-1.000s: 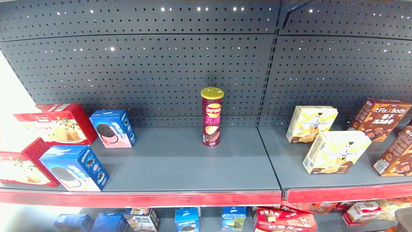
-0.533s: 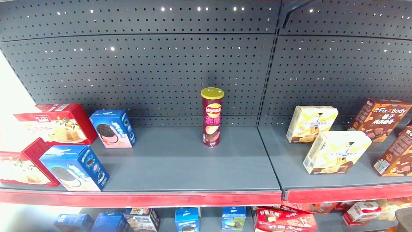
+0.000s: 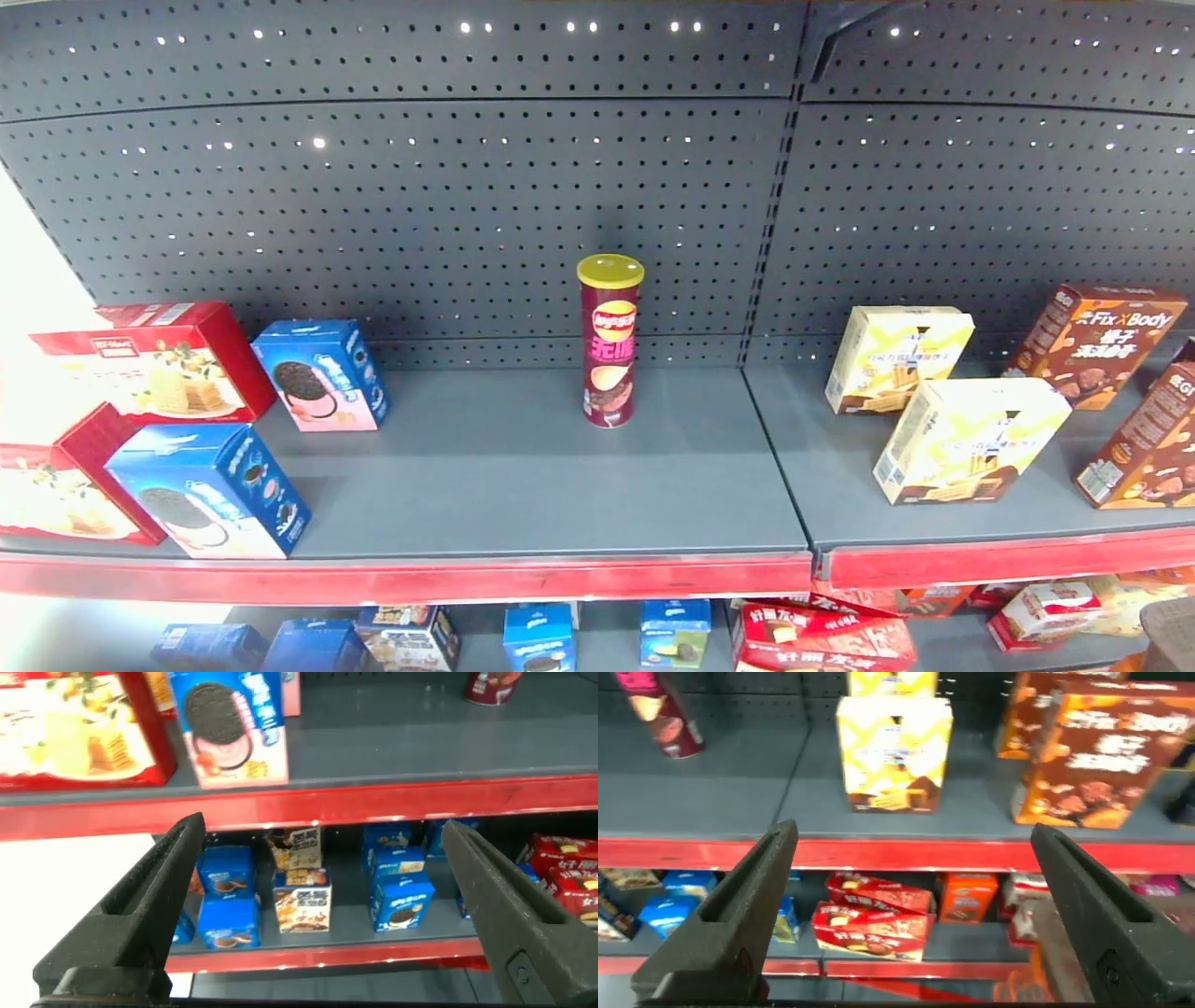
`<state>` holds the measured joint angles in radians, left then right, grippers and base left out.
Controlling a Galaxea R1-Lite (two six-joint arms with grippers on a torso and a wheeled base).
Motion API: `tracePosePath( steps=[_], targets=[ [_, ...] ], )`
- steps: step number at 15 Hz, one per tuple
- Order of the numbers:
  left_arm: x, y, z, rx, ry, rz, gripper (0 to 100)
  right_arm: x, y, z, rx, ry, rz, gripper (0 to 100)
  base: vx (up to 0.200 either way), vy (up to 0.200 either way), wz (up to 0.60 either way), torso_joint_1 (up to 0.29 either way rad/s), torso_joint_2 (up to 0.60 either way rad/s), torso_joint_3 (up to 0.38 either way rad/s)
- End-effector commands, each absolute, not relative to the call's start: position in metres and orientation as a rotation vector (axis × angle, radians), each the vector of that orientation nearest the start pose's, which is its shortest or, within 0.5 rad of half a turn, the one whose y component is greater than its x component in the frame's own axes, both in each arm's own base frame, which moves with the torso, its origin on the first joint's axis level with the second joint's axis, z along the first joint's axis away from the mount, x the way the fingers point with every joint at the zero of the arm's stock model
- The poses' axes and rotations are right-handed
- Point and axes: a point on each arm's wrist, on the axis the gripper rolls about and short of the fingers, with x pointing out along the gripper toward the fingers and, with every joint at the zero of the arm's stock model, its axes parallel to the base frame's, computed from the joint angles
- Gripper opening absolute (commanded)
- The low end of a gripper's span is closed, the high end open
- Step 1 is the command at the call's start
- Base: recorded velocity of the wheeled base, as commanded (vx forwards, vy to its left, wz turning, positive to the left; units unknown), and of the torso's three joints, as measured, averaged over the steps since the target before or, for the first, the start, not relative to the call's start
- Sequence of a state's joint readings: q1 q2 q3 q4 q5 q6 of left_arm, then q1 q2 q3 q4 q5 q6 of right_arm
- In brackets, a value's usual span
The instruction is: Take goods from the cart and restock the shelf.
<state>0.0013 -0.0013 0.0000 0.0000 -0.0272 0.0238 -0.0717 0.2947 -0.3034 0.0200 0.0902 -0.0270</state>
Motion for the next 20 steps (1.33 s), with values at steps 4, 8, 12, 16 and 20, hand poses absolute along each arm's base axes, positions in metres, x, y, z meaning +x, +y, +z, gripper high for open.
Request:
tracePosePath(
  steps=[4, 8, 12, 16, 20],
  targets=[
    [-0.0228, -0.0007, 0.0755, 0.023, 0.000, -0.026, 100, -0.0124, 0.0030, 0.1616, -0.029, 0.001, 0.020, 100, 0.000, 0.000, -0.60, 0.007, 0.01, 0.001],
    [-0.0228, -0.0007, 0.0755, 0.023, 0.000, -0.026, 100, -0.0125, 0.0030, 0.1612, -0.029, 0.001, 0.021, 100, 0.000, 0.000, -0.60, 0.005, 0.00, 0.000],
    [-0.0228, -0.0007, 0.0755, 0.025, 0.000, -0.026, 100, -0.0152, 0.0031, 0.1591, -0.030, -0.011, 0.021, 100, 0.000, 0.000, -0.60, -0.001, 0.00, 0.005],
    [-0.0228, -0.0007, 0.0755, 0.025, 0.000, -0.026, 100, -0.0159, 0.0032, 0.1590, -0.030, -0.016, 0.021, 100, 0.000, 0.000, -0.60, 0.007, 0.00, 0.004],
    [-0.0228, -0.0007, 0.0755, 0.025, 0.000, -0.026, 100, -0.0181, 0.0034, 0.1562, -0.030, -0.025, 0.030, 100, 0.000, 0.000, -0.15, 0.001, 0.00, -0.001]
  ],
)
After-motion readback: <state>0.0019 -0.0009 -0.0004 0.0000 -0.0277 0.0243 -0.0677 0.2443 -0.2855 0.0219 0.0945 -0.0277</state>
